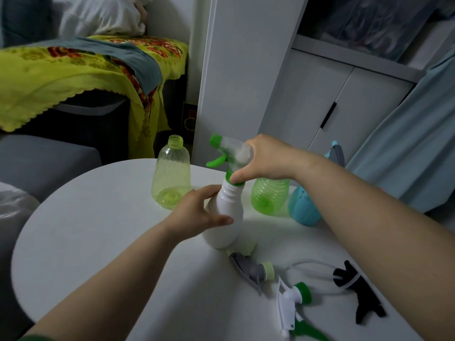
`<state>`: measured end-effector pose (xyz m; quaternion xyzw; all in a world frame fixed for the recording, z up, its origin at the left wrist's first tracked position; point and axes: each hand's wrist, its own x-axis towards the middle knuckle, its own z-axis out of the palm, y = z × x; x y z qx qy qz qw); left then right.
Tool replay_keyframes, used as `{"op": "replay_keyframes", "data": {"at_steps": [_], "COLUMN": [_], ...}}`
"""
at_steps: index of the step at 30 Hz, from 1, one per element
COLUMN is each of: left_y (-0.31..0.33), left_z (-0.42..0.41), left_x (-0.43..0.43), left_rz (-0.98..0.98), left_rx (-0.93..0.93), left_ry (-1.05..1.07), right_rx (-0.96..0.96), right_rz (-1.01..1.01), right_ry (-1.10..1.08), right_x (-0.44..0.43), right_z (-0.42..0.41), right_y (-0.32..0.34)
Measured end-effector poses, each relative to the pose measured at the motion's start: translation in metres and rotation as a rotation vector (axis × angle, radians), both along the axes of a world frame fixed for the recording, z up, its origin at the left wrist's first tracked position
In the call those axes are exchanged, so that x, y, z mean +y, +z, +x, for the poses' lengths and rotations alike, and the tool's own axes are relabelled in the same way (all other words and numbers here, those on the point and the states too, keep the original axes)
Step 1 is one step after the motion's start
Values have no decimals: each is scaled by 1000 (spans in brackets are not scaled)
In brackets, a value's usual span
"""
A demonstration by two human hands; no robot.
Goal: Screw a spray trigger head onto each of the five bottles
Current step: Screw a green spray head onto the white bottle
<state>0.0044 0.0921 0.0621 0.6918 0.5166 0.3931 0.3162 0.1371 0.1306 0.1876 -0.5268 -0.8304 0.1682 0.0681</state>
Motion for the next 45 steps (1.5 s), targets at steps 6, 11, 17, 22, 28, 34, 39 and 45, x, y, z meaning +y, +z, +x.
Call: {"op": "replay_keyframes", "data": {"at_steps": [6,11,17,22,28,34,39,45], "left_y": [-11,-11,-12,-11,-13,-14,-14,-15], "left_z": [19,16,16,17,19,19,20,18], "left_x": [-8,-7,-6,-7,-7,-6,-6,-5], "left_rz": [112,96,95,122,121,119,136,122], "left_rx": [-88,-74,-78,-45,-61,-62,-46,-63], "left_ry": [207,188,178,183,190,202,198,181], "right_rx": [71,564,909,984,939,1108,1087,1027], "right_rz": [98,-314,-200,-88,-73,-117,94,-25], "right_ry": [-117,76,-16,-109,-102,-74,-235,-139], "right_x": [-4,-12,-12,-8,-11,-11,-14,-18], "right_z": [6,32,29,23,17,18,2,12], "right_y": [-14,-29,-62,-80,-86,-80,-87,-84]}}
